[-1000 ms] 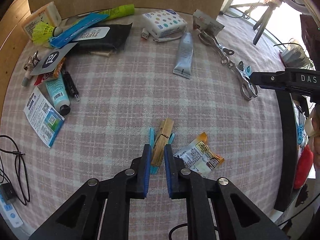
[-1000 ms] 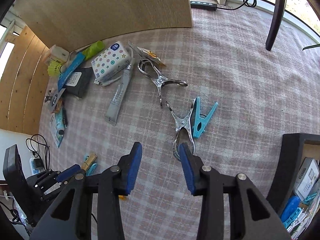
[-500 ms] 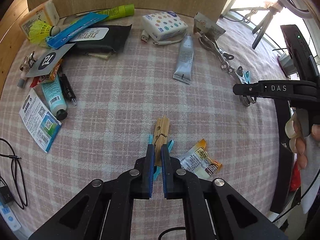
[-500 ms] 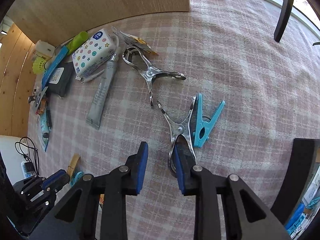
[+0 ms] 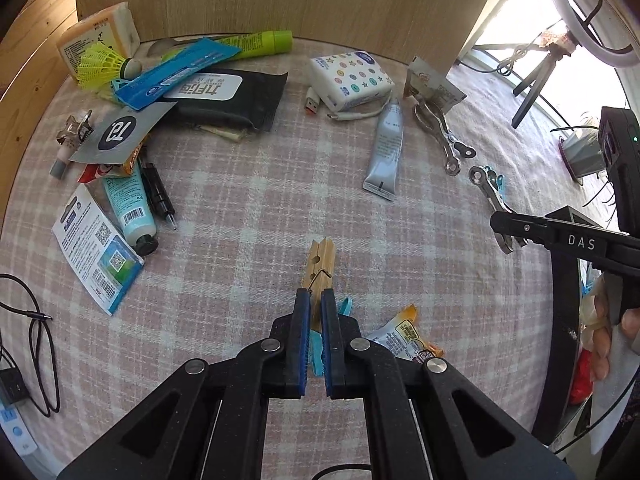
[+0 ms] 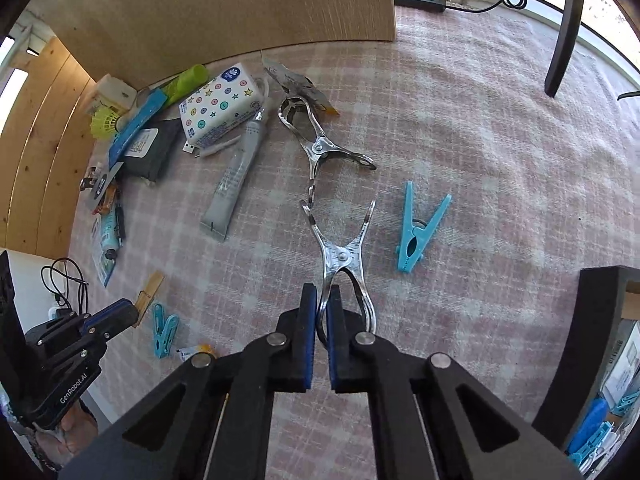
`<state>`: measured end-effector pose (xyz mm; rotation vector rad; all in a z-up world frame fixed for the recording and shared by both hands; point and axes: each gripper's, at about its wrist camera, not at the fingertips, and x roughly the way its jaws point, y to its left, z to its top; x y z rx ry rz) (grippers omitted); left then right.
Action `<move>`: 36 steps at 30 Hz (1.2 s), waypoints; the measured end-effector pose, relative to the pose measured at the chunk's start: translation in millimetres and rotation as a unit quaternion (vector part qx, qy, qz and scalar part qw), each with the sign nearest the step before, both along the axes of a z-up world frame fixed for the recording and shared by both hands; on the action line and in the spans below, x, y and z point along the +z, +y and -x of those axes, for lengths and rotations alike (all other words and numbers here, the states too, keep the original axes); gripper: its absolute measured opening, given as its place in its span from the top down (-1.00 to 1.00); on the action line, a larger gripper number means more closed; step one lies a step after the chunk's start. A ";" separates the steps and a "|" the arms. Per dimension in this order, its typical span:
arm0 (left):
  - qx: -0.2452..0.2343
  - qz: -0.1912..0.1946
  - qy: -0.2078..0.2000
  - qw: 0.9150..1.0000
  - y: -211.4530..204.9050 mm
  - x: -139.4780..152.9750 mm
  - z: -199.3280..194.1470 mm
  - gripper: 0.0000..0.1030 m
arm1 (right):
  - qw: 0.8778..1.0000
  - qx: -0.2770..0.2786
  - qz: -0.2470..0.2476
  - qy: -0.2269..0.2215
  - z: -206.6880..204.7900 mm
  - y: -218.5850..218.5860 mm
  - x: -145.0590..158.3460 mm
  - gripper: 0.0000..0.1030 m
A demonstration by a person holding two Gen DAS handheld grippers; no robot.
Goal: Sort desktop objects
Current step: 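Grasp the metal clip with the right tool while the left grasps the wooden clothespin, then carry the metal clip and wooden clothespin to the black tray and release both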
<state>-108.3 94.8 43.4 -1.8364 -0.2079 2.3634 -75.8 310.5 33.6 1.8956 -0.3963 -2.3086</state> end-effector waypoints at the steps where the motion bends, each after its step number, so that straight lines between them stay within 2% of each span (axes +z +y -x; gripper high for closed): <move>1: -0.001 -0.001 0.002 1.000 0.1 2.1 1.5 0.91 | 1.000 -0.001 0.003 0.002 -3.1 1.4 1.6 0.90; 7: -0.010 -0.008 0.013 1.000 10.3 14.4 12.3 0.91 | 1.000 -0.013 0.009 0.021 -23.4 15.7 13.7 0.90; 13: -0.040 -0.017 0.026 0.999 53.5 26.3 14.9 0.91 | 0.998 -0.033 0.005 0.048 -45.1 45.2 41.3 0.90; 22: -0.108 -0.030 0.052 0.992 182.3 40.8 -16.1 0.91 | 0.991 -0.107 -0.012 0.080 -117.4 130.6 67.3 0.90; 23: -0.117 -0.034 0.053 0.991 196.7 39.1 -35.3 0.91 | 0.989 -0.119 -0.017 0.083 -126.3 140.5 69.2 0.90; 26: -0.148 -0.043 0.056 0.986 235.0 60.6 -58.4 0.91 | 0.984 -0.150 -0.024 0.089 -157.0 174.4 77.5 0.90; 36: -0.238 -0.056 0.062 0.968 349.2 74.6 -76.1 0.91 | 0.964 -0.245 -0.059 0.079 -250.0 269.4 83.0 0.90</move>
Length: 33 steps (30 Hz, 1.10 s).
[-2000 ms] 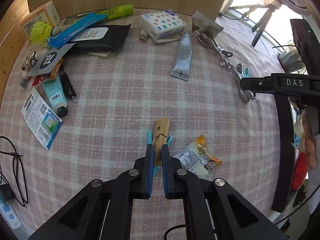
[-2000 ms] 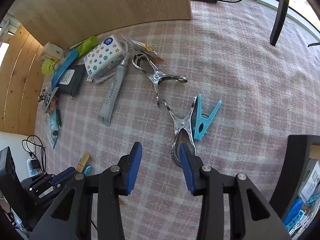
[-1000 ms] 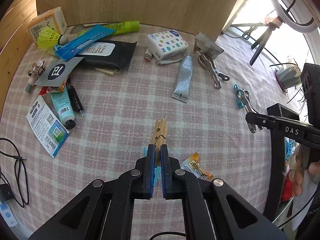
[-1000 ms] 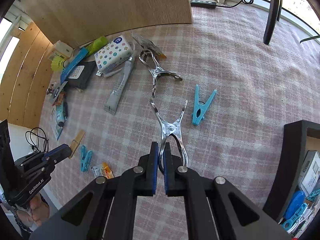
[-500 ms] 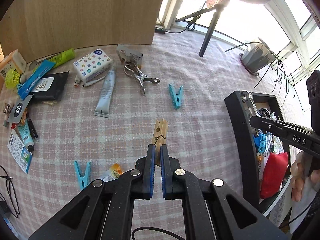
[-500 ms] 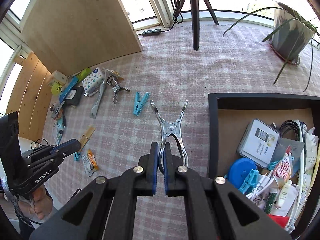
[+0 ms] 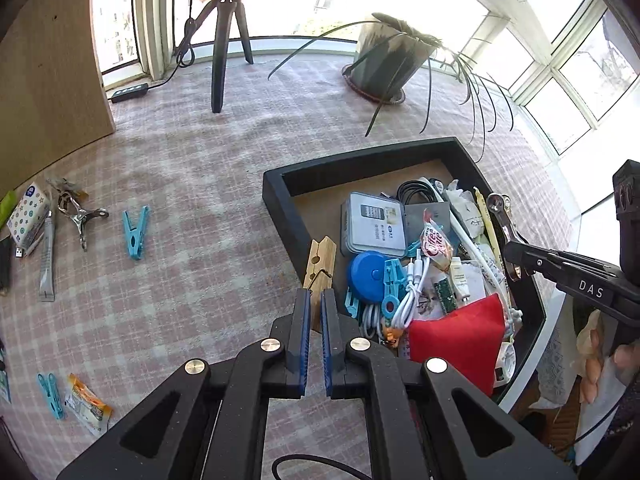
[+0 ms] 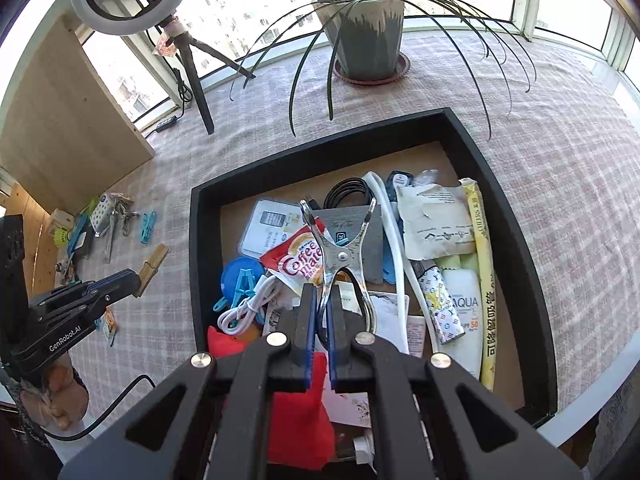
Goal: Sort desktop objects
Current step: 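Carry the metal clip and wooden clothespin to the black tray and release both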
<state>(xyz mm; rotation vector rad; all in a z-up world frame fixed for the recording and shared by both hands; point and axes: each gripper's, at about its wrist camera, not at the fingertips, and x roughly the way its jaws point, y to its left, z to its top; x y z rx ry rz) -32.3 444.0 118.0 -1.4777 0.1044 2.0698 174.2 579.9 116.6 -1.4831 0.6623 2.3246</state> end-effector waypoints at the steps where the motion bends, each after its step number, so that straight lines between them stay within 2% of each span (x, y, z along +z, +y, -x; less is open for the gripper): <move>1: -0.007 0.000 0.000 1.000 9.2 0.5 -1.4 0.91 | 1.000 -0.007 -0.001 -0.001 -6.8 6.4 -0.4 0.90; 9: -0.051 -0.001 0.004 0.999 61.6 3.3 -13.3 0.91 | 0.999 -0.047 -0.001 -0.002 -46.4 38.1 -1.2 0.90; 18: -0.071 0.001 0.009 0.997 84.3 8.6 -18.9 0.90 | 0.998 -0.058 -0.005 0.005 -56.3 46.5 0.4 0.87; 19: -0.069 -0.007 0.006 0.998 84.1 9.8 -17.6 0.85 | 0.998 -0.061 -0.005 0.007 -56.5 47.0 1.8 0.84; 20: -0.067 -0.012 0.001 0.998 83.6 10.7 -16.3 0.67 | 0.998 -0.063 -0.004 0.006 -56.3 47.4 2.8 0.72; 21: -0.063 -0.014 0.000 0.998 82.2 11.7 -15.4 0.59 | 0.998 -0.065 -0.002 0.006 -56.3 47.1 4.1 0.63; 22: -0.060 -0.013 0.005 0.998 80.5 12.7 -14.8 0.60 | 0.998 -0.066 0.001 0.008 -56.4 46.8 4.9 0.44; 23: -0.059 -0.010 0.008 0.998 79.2 13.3 -14.4 0.61 | 0.998 -0.067 0.001 0.012 -56.5 45.7 6.1 0.33; 33: -0.033 0.006 0.014 0.999 37.6 11.4 -7.4 0.61 | 0.999 -0.034 -0.004 0.015 -31.2 20.5 14.1 0.31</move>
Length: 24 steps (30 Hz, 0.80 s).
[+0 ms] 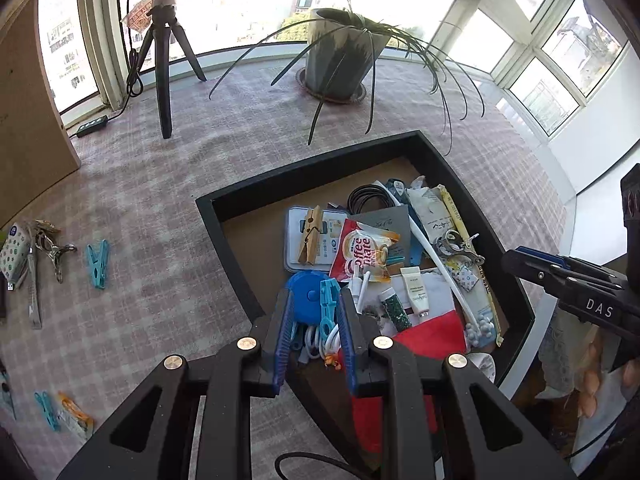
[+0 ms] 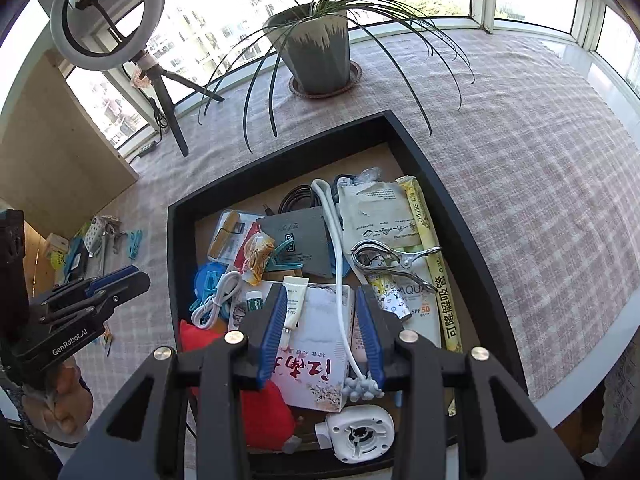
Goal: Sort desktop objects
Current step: 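Carry the metal clip and wooden clothespin to the black tray and release both, then grasp a blue clothespin with the right tool while the left grasps another blue clothespin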
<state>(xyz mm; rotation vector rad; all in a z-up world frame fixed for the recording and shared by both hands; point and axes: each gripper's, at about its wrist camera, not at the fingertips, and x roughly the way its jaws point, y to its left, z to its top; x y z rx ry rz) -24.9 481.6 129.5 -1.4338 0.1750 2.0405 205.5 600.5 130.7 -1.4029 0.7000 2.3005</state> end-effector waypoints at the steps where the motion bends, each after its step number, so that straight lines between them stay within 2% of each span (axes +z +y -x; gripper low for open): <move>1: 0.005 0.001 0.000 1.000 -7.2 -0.6 1.0 0.61 | 1.000 0.005 0.000 0.000 4.2 -4.0 0.1 0.31; 13: 0.096 0.025 -0.008 0.995 -124.8 -18.6 24.3 0.61 | 0.995 0.097 0.011 -0.005 71.5 -84.0 -6.7 0.23; 24: 0.197 0.050 -0.038 0.978 -244.6 -47.3 57.9 0.61 | 0.985 0.170 0.016 -0.011 142.9 -163.6 -11.2 0.16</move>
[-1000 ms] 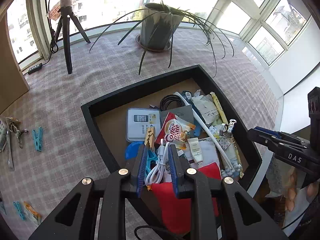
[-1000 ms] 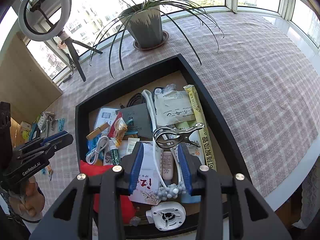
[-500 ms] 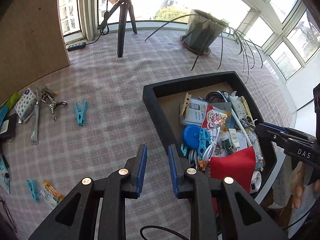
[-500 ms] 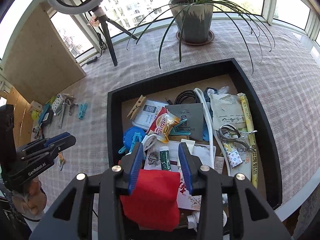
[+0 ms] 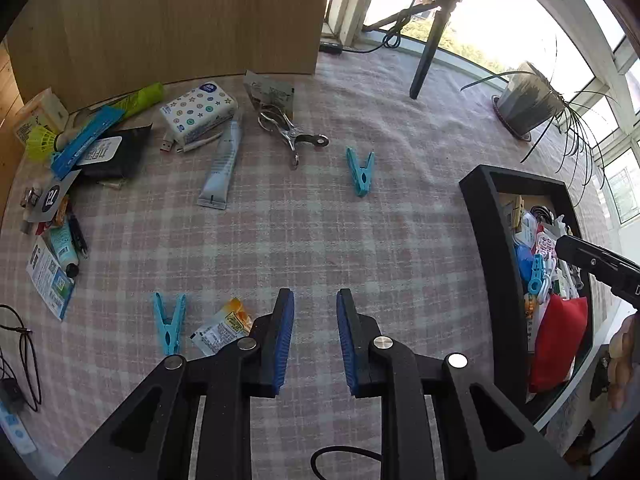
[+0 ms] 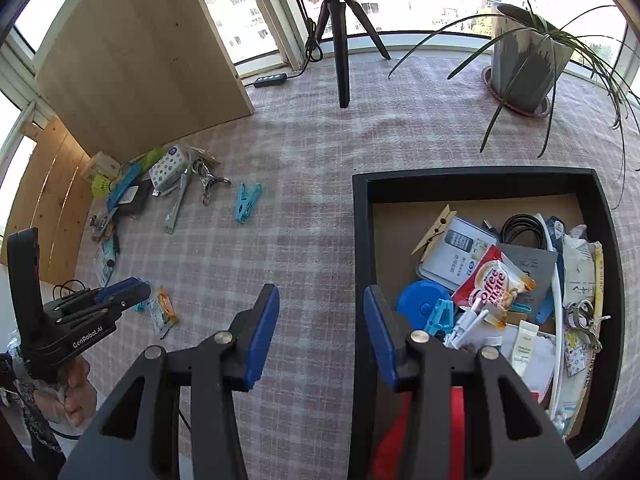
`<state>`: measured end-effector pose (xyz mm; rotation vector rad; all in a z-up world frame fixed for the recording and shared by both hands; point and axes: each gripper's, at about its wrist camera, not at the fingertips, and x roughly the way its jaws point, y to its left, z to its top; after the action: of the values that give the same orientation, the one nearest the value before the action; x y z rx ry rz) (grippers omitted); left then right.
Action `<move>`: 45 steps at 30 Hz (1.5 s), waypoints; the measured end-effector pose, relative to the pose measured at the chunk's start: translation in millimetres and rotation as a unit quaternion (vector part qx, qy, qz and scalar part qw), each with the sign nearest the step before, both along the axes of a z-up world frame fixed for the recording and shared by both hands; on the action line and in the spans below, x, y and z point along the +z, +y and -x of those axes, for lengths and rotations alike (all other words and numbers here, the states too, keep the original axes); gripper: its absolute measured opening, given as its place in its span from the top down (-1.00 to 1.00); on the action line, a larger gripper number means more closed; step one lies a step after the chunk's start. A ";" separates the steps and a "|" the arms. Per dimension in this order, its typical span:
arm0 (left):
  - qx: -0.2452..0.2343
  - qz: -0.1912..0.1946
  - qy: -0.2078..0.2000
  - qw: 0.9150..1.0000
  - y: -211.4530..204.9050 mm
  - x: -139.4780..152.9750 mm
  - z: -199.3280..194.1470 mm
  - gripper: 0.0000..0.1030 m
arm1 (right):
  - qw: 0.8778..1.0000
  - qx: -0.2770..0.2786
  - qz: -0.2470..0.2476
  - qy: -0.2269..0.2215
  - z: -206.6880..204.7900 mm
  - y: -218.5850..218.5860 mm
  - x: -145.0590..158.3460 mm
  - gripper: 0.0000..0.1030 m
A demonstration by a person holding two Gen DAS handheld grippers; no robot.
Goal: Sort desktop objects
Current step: 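Grasp a blue clothespin with the right tool while the left grasps another blue clothespin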
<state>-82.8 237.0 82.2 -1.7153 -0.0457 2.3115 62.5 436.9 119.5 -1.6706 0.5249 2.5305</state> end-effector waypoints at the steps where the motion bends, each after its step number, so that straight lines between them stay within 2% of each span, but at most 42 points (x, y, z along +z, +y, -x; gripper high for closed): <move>1: 0.007 0.001 -0.003 1.000 -9.3 -2.7 0.6 0.61 | 1.000 0.005 0.000 -0.002 6.5 -6.6 -1.7 0.16; 9: 0.050 0.018 -0.029 0.998 -65.2 -27.7 7.5 0.61 | 0.999 0.036 0.015 -0.024 58.1 -50.0 -22.3 0.15; 17: 0.068 0.024 -0.056 0.996 -92.3 -52.1 11.9 0.61 | 0.997 0.048 0.037 -0.051 104.5 -81.1 -45.9 0.15; 22: 0.071 0.027 -0.065 0.995 -97.1 -62.6 12.5 0.61 | 0.996 0.051 0.034 -0.066 128.5 -92.7 -60.4 0.15; 29: 0.072 0.030 -0.072 0.994 -97.0 -71.9 13.1 0.55 | 0.996 0.034 0.034 -0.080 155.0 -87.2 -79.6 0.15; 34: 0.072 0.028 -0.073 0.994 -96.1 -72.6 11.4 0.54 | 0.995 0.028 0.005 -0.092 169.1 -85.5 -92.5 0.15; 39: 0.071 0.031 -0.078 0.994 -94.8 -78.3 8.9 0.58 | 0.995 0.032 -0.003 -0.099 178.4 -87.3 -103.2 0.16; 43: 0.073 0.039 -0.073 0.994 -88.1 -78.6 9.2 0.60 | 0.994 0.039 -0.015 -0.100 183.3 -91.6 -108.4 0.28; 45: 0.072 0.042 -0.071 0.994 -85.4 -78.6 8.1 0.71 | 0.994 0.042 -0.023 -0.098 185.1 -94.0 -108.1 0.36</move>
<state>-90.9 151.7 3.6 -1.9776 -0.1030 2.3157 -122.6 342.9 11.4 -1.9351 0.3841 2.3753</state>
